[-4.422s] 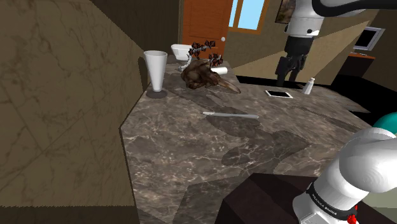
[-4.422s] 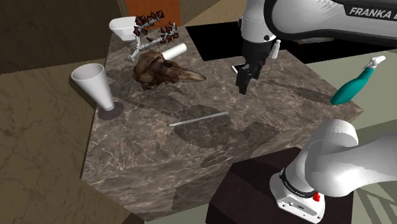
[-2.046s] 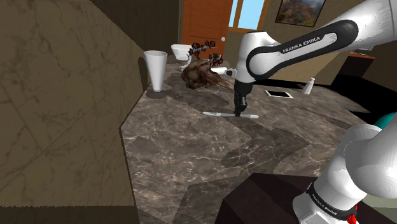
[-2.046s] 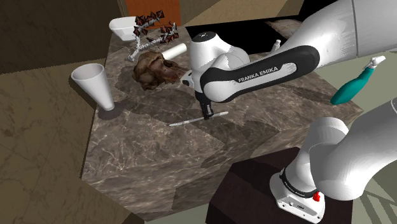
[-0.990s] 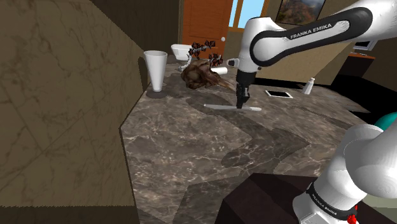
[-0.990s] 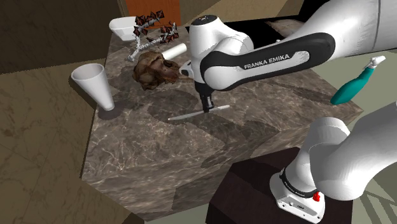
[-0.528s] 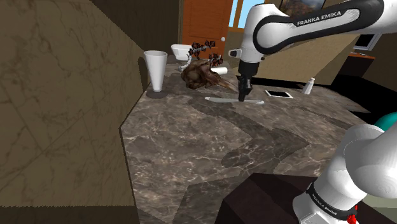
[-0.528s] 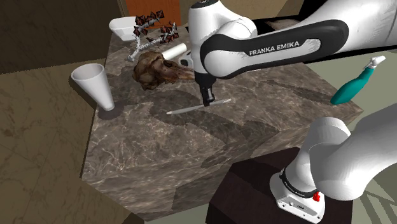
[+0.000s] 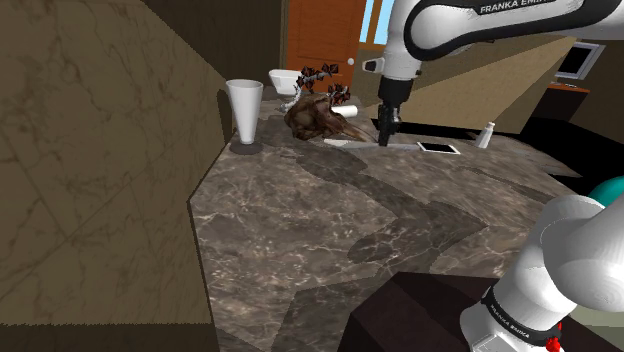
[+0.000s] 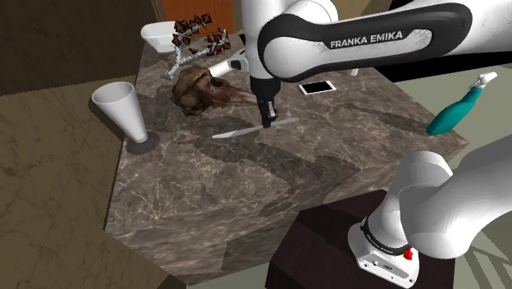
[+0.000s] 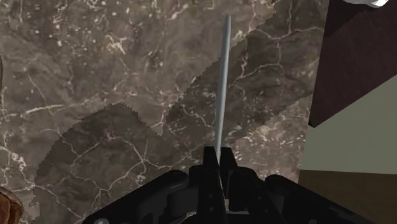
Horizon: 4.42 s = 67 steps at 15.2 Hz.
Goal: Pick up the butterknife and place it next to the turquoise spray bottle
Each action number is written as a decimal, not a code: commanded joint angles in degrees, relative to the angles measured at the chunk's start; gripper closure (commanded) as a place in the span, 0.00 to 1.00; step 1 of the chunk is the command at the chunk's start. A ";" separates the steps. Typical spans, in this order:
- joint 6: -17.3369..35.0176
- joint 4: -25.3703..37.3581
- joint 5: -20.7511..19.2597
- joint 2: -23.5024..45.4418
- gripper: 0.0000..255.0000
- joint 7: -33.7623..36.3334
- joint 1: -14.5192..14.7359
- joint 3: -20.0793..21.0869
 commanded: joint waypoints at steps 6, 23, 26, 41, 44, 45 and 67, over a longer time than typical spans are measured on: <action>-5.43 5.21 0.11 -0.20 1.00 -0.38 0.01 0.10; -18.45 20.47 0.58 2.04 1.00 -1.06 0.26 0.45; -20.79 23.59 0.67 2.81 1.00 -1.22 0.30 0.47; -30.33 33.55 -0.22 3.00 1.00 -5.11 -0.79 -1.45; -30.60 30.48 -1.74 -0.66 1.00 -8.35 -1.94 -3.46; -30.72 29.61 -2.29 -1.78 1.00 -9.45 -2.33 -4.16; -33.85 27.24 -17.48 -13.73 1.00 -38.05 -8.73 -24.61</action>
